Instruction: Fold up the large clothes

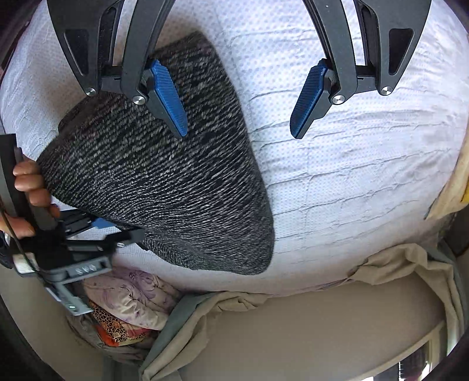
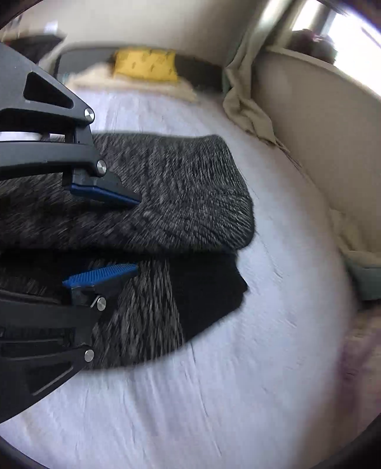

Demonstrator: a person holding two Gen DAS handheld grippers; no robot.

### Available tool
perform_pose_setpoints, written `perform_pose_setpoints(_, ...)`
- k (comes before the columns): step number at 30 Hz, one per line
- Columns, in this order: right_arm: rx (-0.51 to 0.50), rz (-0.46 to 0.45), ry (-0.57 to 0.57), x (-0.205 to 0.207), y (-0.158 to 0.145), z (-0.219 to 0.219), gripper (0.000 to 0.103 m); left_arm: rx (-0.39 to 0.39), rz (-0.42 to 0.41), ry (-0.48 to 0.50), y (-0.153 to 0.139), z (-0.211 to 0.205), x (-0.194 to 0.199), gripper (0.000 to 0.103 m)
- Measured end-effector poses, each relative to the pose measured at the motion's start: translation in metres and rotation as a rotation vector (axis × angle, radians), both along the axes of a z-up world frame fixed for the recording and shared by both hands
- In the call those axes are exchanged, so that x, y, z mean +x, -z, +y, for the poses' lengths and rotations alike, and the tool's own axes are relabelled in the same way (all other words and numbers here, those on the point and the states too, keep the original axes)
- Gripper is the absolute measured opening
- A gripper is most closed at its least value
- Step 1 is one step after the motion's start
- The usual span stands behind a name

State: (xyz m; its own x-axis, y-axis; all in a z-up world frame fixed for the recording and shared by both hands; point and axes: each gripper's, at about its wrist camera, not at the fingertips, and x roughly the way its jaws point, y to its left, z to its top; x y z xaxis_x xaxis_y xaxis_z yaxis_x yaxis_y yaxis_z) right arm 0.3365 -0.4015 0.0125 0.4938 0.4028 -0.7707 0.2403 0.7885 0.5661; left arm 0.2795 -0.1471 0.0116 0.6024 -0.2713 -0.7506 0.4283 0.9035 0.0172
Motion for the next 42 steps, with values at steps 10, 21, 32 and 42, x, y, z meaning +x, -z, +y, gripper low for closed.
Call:
perform_pose_setpoints(10, 0.046, -0.131, -0.105, 0.003, -0.010, 0.024, 0.015, -0.003, -0.009, 0.003, 0.005, -0.005, 0.006, 0.076)
perform_pose_setpoints(21, -0.179, -0.202, 0.104, -0.065, -0.037, 0.002, 0.011, 0.023, 0.055, 0.084, 0.019, -0.028, -0.011, 0.077)
perform_pose_setpoints(32, -0.400, -0.166, 0.210, -0.077, -0.028, 0.012, 0.044, 0.096, 0.012, 0.077, 0.033, -0.044, -0.019, 0.077)
perform_pose_setpoints(42, -0.513, -0.174, -0.062, -0.103, -0.030, 0.103, 0.028, 0.111, -0.010, 0.046, 0.036, -0.049, -0.025, 0.077)
